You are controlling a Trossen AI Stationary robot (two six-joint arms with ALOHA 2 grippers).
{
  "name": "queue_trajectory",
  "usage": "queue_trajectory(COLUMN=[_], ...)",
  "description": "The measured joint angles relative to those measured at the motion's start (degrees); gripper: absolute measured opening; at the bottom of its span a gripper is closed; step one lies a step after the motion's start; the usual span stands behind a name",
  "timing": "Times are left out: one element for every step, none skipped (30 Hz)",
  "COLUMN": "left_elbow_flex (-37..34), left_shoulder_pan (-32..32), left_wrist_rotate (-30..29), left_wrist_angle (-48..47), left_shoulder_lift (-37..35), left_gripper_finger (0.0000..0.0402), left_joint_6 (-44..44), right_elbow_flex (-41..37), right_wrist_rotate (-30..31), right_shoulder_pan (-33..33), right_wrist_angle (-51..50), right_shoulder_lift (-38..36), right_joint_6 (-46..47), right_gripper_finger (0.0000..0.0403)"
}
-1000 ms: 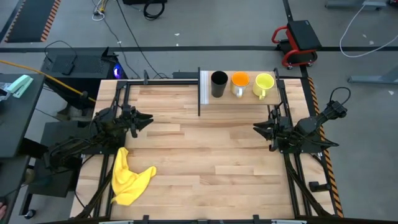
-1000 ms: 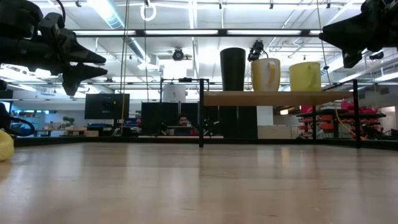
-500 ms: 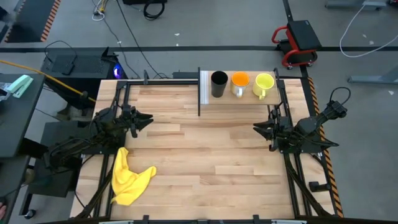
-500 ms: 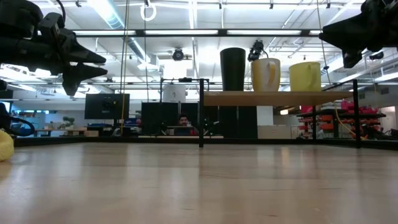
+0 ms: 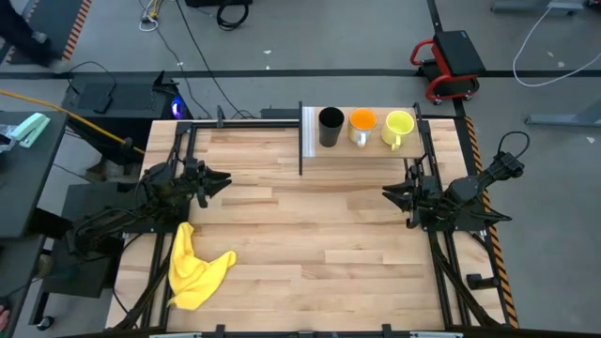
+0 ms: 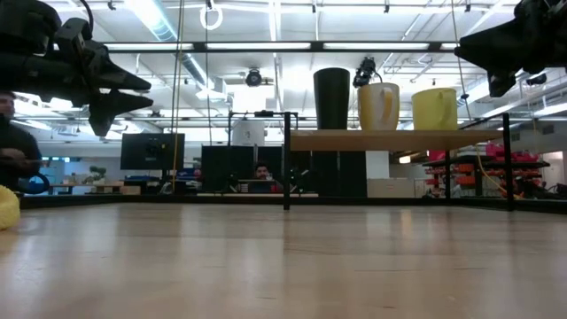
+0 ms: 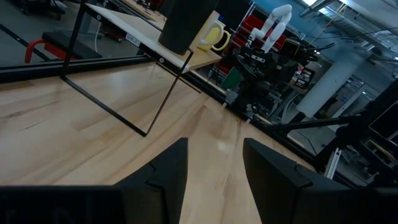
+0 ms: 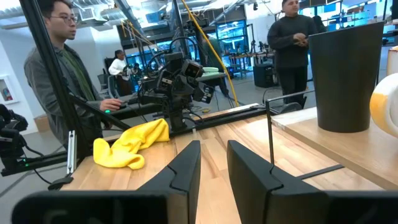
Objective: Stack small to large cups/mugs on shelf
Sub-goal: Return to Home Position
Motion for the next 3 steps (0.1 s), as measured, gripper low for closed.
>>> queue_trajectory(left_elbow_flex=[0.0,0.0,0.0], left_shoulder_pan=[-0.01,-0.01,0.0], left_wrist_rotate=[0.0,0.0,0.0], left_wrist_angle=[0.0,0.0,0.0], left_shoulder_lift=[0.0,0.0,0.0], left_gripper_finger=[0.0162,0.0162,0.0162], left_joint_6=[0.0,-0.02,-0.01], right_elbow_flex=[0.0,0.0,0.0], right_wrist_rotate=[-0.01,-0.01,-0.01], right_shoulder_pan=[0.0,0.01,-0.01], right_wrist_angle=[0.0,0.0,0.0], right_shoulder_lift=[0.0,0.0,-0.02], right_joint_6=[0.0,0.0,0.0], right_gripper_finger=[0.0087,0.0087,0.0087])
